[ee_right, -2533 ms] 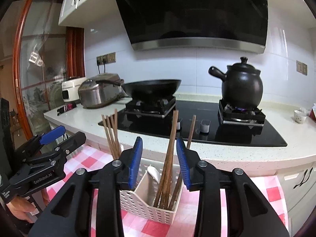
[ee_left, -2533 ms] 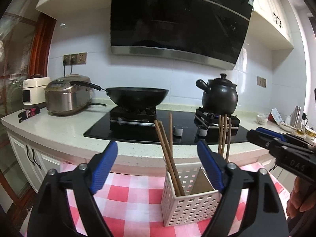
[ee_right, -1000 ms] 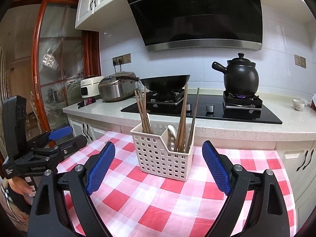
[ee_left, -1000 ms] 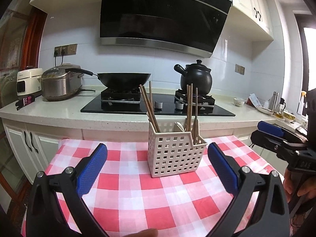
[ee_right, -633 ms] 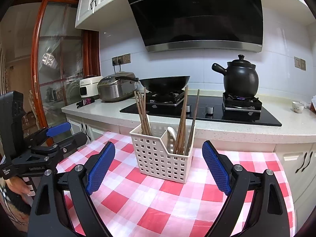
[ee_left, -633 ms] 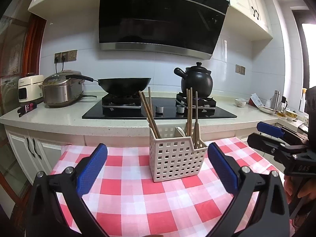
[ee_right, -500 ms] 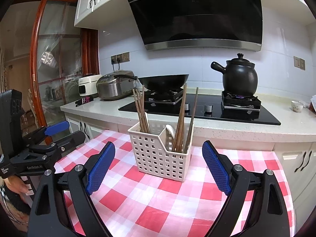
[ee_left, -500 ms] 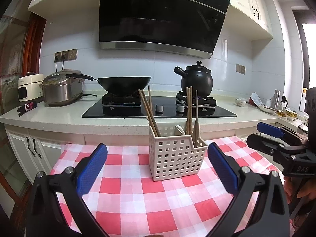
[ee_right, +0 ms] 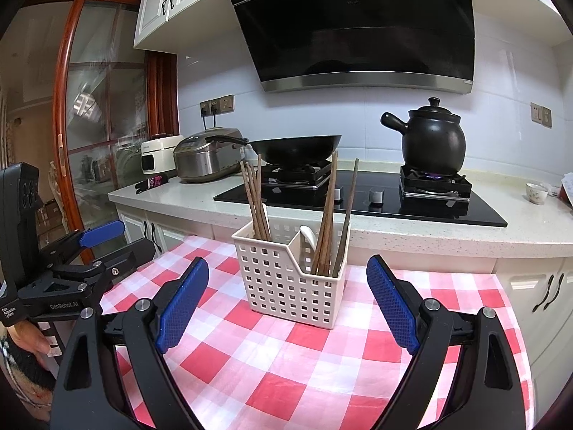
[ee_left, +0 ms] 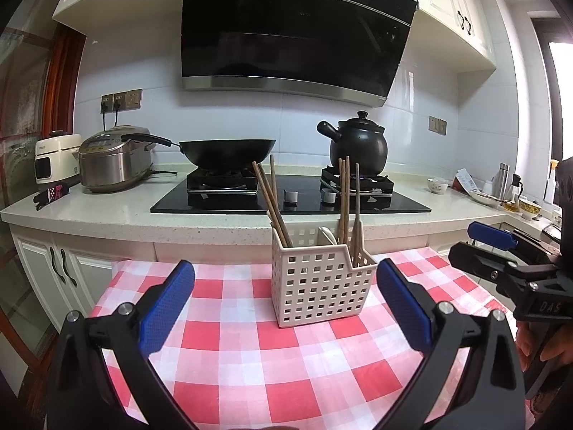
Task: Organize utensils
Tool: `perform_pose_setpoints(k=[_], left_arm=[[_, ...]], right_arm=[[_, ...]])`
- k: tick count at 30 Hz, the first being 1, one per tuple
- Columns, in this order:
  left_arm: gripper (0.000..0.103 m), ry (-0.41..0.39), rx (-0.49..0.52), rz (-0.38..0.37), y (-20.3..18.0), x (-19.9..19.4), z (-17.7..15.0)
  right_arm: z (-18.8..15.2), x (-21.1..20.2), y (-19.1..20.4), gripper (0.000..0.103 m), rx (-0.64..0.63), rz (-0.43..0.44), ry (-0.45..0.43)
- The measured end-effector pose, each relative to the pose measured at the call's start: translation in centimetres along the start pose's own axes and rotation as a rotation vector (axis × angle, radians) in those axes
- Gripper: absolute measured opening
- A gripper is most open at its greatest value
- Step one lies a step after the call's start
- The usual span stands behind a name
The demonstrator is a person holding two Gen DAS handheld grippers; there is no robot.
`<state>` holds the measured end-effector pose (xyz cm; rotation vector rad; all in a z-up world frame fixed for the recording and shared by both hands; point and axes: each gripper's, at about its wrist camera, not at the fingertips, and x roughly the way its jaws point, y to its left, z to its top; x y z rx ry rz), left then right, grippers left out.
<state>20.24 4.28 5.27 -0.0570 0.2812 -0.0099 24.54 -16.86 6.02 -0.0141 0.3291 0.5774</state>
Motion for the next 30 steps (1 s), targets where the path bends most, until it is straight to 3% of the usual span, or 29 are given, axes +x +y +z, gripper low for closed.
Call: perform_pose_setpoints(k=[30], left_arm=[[0.098, 0.013, 0.013, -0.017, -0.36, -0.06, -0.46]], right_arm=[[-0.46, 0.39, 0.21, 0.085, 0.008, -0.019, 0.014]])
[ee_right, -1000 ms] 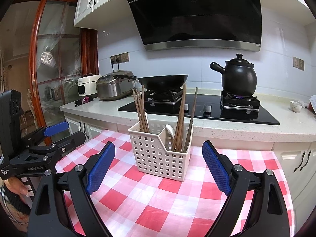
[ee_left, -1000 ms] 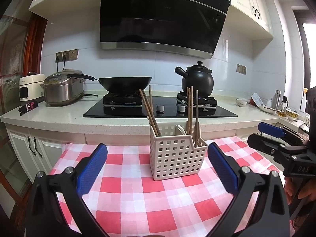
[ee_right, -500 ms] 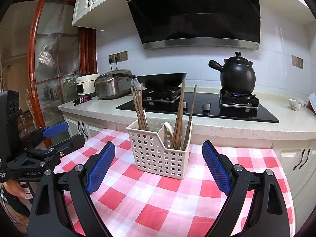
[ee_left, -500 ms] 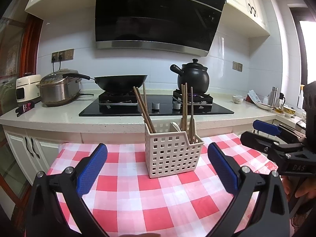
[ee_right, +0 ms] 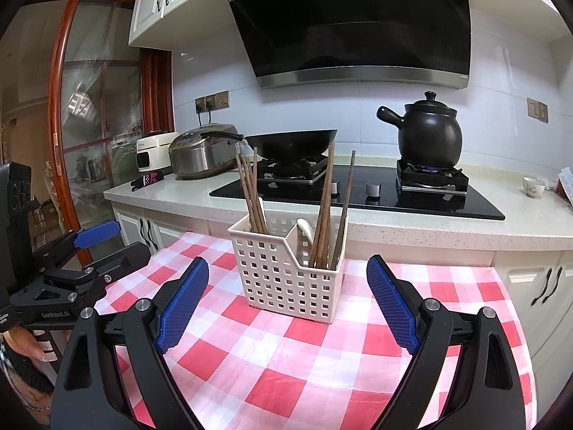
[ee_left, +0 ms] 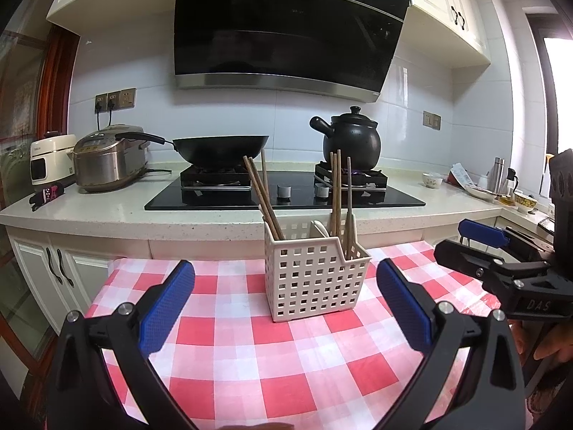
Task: Organize utensils
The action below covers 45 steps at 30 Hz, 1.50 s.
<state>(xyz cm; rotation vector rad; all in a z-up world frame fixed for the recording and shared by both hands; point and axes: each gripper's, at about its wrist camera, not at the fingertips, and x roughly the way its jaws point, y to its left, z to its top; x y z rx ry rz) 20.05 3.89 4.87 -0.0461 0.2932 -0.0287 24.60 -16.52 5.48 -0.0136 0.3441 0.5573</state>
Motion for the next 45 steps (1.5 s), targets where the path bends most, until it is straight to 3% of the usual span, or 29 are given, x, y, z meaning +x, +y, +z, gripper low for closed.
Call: perform_pose_setpoints(k=[39, 45], left_arm=[[0.098, 0.003, -0.009, -0.006, 0.06, -0.23, -0.01], [0.098, 0.017, -0.033, -0.040, 0.41, 0.05, -0.05]], right_arm=[[-0.23, -0.01, 0.32, 0.085, 0.001, -0.007, 0.001], [-0.21, -0.08, 0.32, 0.085, -0.001, -0.007, 0.002]])
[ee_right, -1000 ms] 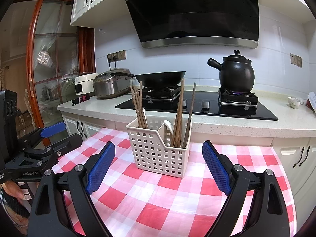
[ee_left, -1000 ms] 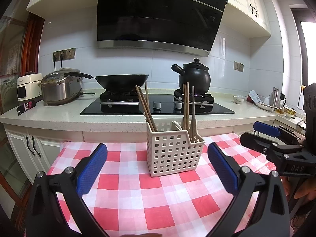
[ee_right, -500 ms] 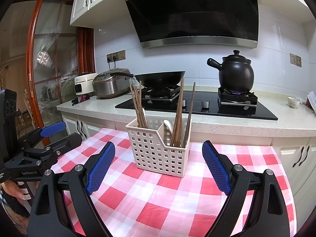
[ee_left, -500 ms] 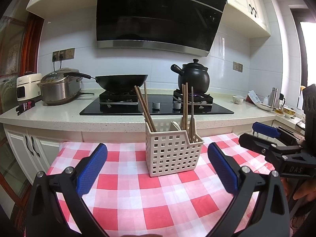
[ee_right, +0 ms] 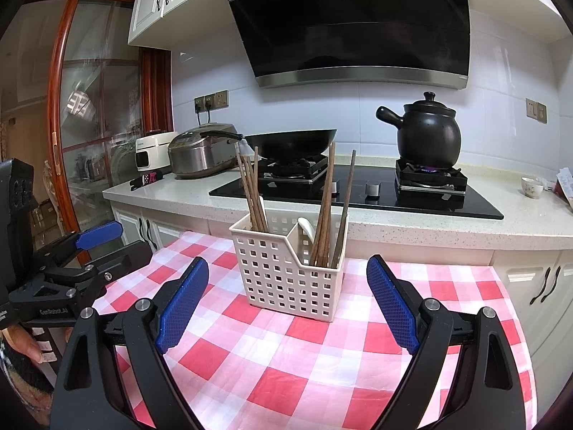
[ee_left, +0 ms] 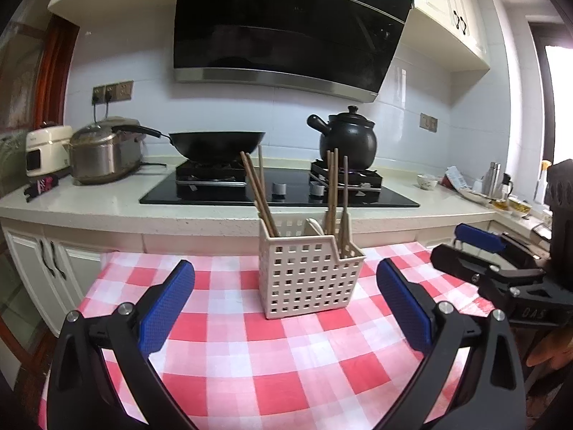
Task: Organize utensils
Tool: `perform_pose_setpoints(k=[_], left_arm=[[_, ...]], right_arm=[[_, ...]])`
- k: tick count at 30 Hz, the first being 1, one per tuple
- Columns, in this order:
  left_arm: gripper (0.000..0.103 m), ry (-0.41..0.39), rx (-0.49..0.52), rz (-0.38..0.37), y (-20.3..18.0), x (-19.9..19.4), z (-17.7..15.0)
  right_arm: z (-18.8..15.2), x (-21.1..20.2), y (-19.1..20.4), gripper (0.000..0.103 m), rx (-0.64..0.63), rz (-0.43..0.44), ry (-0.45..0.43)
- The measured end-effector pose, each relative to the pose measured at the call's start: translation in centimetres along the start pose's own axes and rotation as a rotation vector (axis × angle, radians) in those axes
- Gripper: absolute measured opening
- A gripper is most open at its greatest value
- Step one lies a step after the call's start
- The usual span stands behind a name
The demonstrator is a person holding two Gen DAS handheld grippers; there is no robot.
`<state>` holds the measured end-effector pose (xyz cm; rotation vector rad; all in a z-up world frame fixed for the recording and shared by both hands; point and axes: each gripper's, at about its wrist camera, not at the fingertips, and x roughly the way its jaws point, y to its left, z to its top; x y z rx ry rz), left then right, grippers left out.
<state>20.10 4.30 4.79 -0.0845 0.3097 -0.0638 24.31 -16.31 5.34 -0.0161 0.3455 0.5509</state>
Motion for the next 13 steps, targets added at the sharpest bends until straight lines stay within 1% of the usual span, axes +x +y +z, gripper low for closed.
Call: perform_pose_setpoints(k=[4, 10, 13], left_arm=[[0.098, -0.008, 0.014, 0.024, -0.14, 0.10, -0.10], [0.098, -0.002, 0.020, 0.025, -0.17, 0.28, -0.30], [0.098, 0.022, 0.021, -0.005, -0.15, 0.48, -0.47]], right_arm=[[-0.08, 0.05, -0.03, 0.085, 0.000, 0.000, 0.005], [-0.15, 0.09, -0.08, 0.085, 0.005, -0.001, 0.006], [-0.20, 0.02, -0.16, 0.085, 0.009, -0.004, 0.006]])
